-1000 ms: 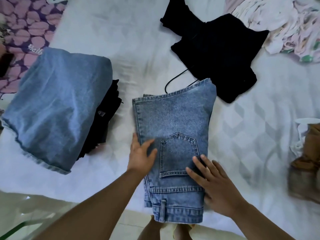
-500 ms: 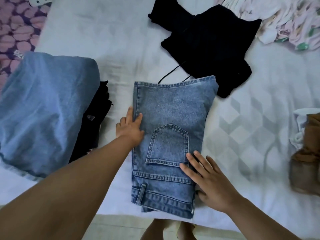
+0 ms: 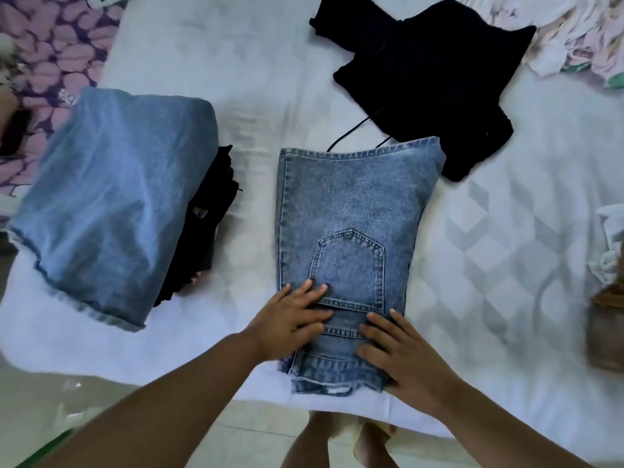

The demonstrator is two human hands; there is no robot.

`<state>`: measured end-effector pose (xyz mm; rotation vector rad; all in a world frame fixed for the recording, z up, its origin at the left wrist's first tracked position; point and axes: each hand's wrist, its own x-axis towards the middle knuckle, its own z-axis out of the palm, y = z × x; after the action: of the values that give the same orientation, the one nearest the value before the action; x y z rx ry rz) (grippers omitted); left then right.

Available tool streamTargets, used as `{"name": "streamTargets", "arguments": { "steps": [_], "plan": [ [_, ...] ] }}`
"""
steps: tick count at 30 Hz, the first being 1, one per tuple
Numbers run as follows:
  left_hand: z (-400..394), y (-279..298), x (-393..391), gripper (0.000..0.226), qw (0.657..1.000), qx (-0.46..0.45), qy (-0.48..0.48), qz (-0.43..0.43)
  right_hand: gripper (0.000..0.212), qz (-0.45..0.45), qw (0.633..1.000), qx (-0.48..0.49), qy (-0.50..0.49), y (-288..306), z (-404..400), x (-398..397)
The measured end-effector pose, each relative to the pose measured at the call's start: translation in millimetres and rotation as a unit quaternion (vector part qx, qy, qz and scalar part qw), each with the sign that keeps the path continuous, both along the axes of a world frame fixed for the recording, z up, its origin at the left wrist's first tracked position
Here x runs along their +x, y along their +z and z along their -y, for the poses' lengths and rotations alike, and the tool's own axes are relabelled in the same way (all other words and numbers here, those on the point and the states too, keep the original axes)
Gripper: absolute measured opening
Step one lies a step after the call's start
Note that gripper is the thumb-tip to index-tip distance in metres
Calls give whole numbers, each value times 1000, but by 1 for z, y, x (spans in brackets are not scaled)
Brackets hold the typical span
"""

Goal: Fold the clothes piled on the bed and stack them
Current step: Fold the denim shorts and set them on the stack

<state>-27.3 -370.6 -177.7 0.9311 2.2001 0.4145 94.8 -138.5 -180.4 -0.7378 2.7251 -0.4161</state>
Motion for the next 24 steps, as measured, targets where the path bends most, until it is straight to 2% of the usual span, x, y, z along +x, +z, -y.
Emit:
{"name": "streamTargets", "arguments": {
  "steps": [2,4,6,8,10,11,13,15,17,20,22,24],
  "plan": [
    [1,14,-6,76,972,35,159,169,38,40,990,-87,-101,19,4,-12],
    [4,31,-7,79,908,56,295,291,37,119,952,-172,-225,48,8,-28],
    [8,47,-4,91,869,66,360,334,36,133,918,-207,-310,66,9,-38],
    [11,63,-1,108,860,96,367,342,46,103,888,-242,-376,75,7,-41],
    [10,78,7,100,863,181,339,327,70,90,842,-288,-448,79,1,-38],
    [10,84,11,94,865,226,325,309,72,85,811,-318,-485,82,-1,-38],
    [7,94,19,85,886,266,285,250,54,79,752,-361,-546,88,-7,-41],
    [-1,95,23,73,916,241,270,176,37,84,716,-378,-580,96,-11,-47],
    [-13,93,20,51,930,187,305,80,38,91,701,-383,-594,99,-17,-56],
    [-38,89,2,21,918,171,357,5,43,84,688,-378,-613,98,-25,-77],
    [-57,89,-17,14,911,168,375,-28,59,63,681,-380,-623,96,-34,-94],
    [-72,91,-36,17,899,173,400,-40,61,53,677,-386,-624,96,-41,-109]
  ]
}}
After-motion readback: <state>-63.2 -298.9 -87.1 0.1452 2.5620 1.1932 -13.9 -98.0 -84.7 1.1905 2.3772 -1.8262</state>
